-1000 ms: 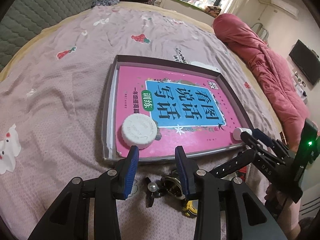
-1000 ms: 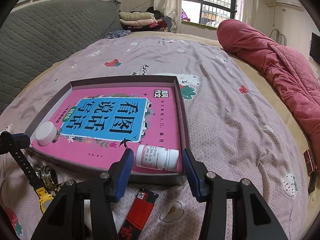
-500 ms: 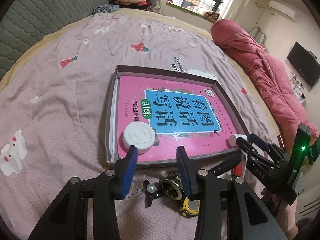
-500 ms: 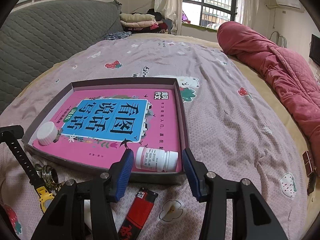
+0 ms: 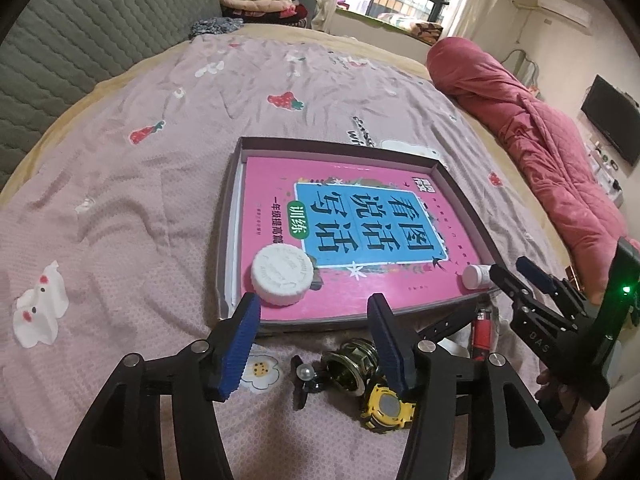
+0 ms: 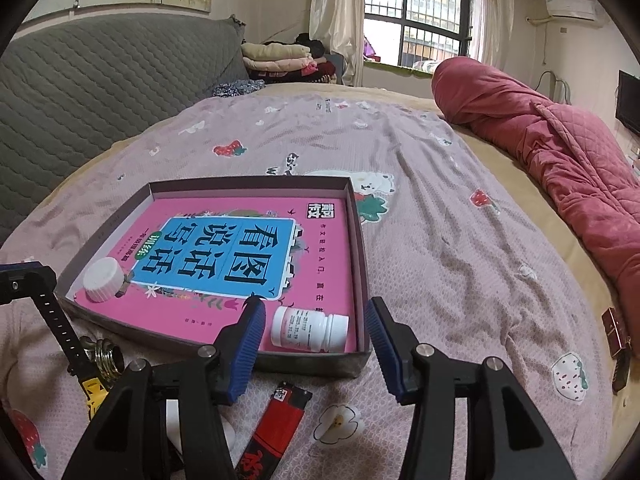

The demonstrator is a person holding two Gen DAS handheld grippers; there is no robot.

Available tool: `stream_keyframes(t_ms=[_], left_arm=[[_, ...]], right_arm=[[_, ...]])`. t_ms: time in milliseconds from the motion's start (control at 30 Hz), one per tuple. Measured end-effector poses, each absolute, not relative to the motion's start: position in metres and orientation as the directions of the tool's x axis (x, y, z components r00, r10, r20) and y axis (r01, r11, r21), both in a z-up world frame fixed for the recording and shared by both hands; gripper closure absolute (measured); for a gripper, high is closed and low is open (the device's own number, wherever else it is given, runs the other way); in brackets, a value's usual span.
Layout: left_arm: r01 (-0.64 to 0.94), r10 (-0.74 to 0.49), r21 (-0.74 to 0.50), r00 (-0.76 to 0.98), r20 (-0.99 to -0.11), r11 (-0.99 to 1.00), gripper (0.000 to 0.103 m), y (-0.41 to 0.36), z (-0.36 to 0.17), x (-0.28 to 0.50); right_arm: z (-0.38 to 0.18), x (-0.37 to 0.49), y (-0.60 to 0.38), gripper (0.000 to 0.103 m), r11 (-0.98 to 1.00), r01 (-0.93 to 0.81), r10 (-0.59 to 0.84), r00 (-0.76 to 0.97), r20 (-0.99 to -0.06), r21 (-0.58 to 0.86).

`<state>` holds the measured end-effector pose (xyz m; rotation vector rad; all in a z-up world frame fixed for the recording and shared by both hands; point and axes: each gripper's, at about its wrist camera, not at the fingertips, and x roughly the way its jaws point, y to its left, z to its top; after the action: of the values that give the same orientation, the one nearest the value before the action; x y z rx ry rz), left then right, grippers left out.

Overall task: Organize rigid objects
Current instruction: 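Withdraw both open tools from the tray back toward the remaining items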

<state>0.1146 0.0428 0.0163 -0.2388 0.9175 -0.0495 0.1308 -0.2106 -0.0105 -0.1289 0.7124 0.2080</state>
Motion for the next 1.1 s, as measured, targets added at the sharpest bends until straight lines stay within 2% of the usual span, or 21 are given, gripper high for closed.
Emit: stream_keyframes(t_ms=[100,333,1100], left_arm=[[-0.061,-0.137,-0.220,0.614,-0.777,0.974,0.041,0.042,0.019,0.114],[-0.053,-0.135,-0.213,0.620,-0.773,0.976,0.041,0.039,0.022,0.110],[-0.028,-0.126,-0.187,0.638,-0.760,0.982,0.037,0.030,0.024,0.089]], right_arm=[[-0.007,0.128,-0.213,0.050,0.970,-0.241,0.162,0.747,-0.644,-0.036],[0.002,0.122,-0.222,0.047,0.968,-0.253,0.199,0.766,-0.611,-0.001],[0.001,0.108,-0.221,0.046,0.956,-0.290,0.211,0.761,-0.614,-0.031]])
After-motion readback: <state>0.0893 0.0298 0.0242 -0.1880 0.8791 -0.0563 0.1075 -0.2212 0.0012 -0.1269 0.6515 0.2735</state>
